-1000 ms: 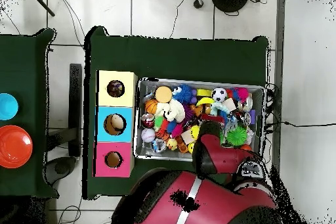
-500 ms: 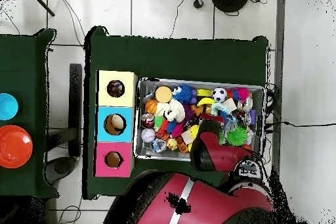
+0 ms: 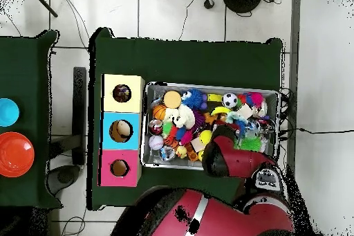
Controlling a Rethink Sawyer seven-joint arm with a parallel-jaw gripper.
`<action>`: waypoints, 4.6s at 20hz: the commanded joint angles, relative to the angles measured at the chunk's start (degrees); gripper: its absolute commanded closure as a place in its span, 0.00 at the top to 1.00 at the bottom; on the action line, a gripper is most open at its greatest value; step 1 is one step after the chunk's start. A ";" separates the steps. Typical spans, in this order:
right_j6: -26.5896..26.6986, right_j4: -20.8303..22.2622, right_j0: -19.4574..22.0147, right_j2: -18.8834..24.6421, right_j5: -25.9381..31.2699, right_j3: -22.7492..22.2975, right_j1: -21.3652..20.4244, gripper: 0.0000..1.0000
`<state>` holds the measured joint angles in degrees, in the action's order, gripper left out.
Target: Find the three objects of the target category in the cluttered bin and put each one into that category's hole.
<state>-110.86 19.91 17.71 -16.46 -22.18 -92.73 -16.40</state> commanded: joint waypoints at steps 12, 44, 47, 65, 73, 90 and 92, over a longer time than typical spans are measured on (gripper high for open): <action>1.75 3.15 5.95 6.56 27.35 -3.02 6.82 1.00; 0.88 0.84 7.92 11.05 44.58 -13.60 -2.64 1.00; 1.03 0.87 8.27 11.29 44.76 -13.39 -2.28 1.00; 0.46 -2.24 11.21 14.58 50.79 -19.68 -5.39 1.00; -0.85 -6.29 13.30 19.15 51.85 -23.50 -6.42 1.00; -2.15 -10.55 13.95 24.86 47.66 -25.97 -5.49 1.00; -1.90 -10.47 14.28 25.34 47.45 -26.36 -5.64 1.00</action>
<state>-110.84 9.55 31.87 1.42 11.48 -104.51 -28.20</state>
